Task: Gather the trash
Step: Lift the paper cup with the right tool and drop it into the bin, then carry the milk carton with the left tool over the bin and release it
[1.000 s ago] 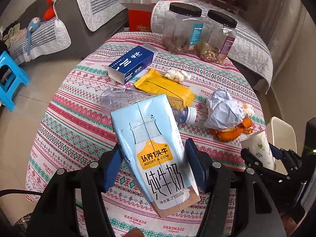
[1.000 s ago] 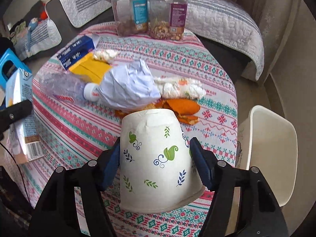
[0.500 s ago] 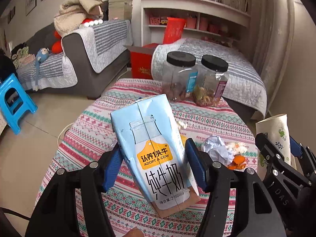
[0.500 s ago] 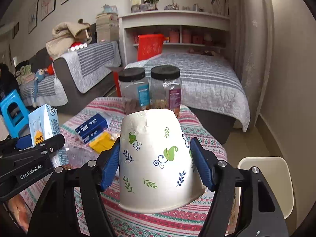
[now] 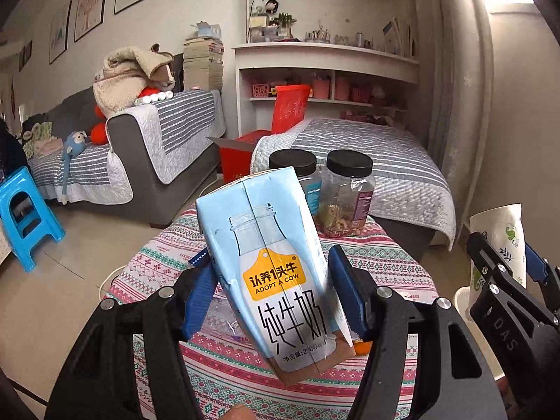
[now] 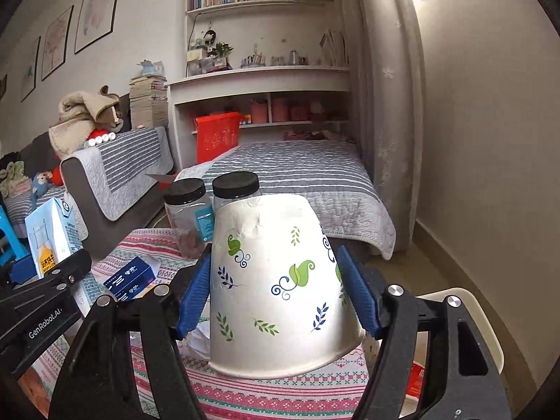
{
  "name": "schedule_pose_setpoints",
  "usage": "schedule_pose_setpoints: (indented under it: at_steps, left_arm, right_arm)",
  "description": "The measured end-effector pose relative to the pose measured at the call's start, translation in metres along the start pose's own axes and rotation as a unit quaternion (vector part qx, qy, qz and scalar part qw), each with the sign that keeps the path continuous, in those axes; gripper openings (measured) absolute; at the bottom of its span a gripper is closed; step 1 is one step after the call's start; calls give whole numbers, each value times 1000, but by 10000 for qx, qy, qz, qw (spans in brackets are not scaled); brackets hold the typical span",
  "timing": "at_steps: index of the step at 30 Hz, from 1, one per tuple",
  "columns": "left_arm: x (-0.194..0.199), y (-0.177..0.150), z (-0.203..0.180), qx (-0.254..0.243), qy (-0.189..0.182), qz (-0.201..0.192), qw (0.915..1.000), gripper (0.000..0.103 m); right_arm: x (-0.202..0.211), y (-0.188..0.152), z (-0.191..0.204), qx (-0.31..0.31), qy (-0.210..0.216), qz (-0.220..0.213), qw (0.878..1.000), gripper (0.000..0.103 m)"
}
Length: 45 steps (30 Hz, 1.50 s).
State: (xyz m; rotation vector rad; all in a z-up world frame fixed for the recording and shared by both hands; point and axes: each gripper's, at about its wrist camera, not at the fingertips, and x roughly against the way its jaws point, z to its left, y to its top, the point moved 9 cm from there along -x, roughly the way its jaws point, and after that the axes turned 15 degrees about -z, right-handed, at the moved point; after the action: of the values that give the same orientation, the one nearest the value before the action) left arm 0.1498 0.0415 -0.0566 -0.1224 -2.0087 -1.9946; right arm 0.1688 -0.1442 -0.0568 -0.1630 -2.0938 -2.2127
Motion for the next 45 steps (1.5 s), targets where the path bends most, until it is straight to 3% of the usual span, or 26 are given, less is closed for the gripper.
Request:
schedule_pose_setpoints:
  at_steps: [19, 31, 38, 42, 45]
  left_arm:
    - [8, 7, -72, -29, -538, -207, 9983, 62]
    - [16, -1, -128, -180, -969, -171, 9950, 62]
    - [26, -12, -173, -268, -1400, -70, 9898, 62]
    - [28, -22, -200, -281, -1689, 132, 9851, 62]
    - [27, -30, -219, -230, -1910, 337, 9807, 62]
  right_arm:
    - [18, 5, -93, -117, -1016, -166, 9946, 68]
    - [27, -10, -167, -94, -1857, 165, 9824, 68]
    - [34, -22, -210, -85, -2347, 430, 9711, 70]
    - [46, -23, -236, -81, -2709, 425, 9616, 90]
    - [55, -22, -252, -149, -2861, 428, 9571, 94]
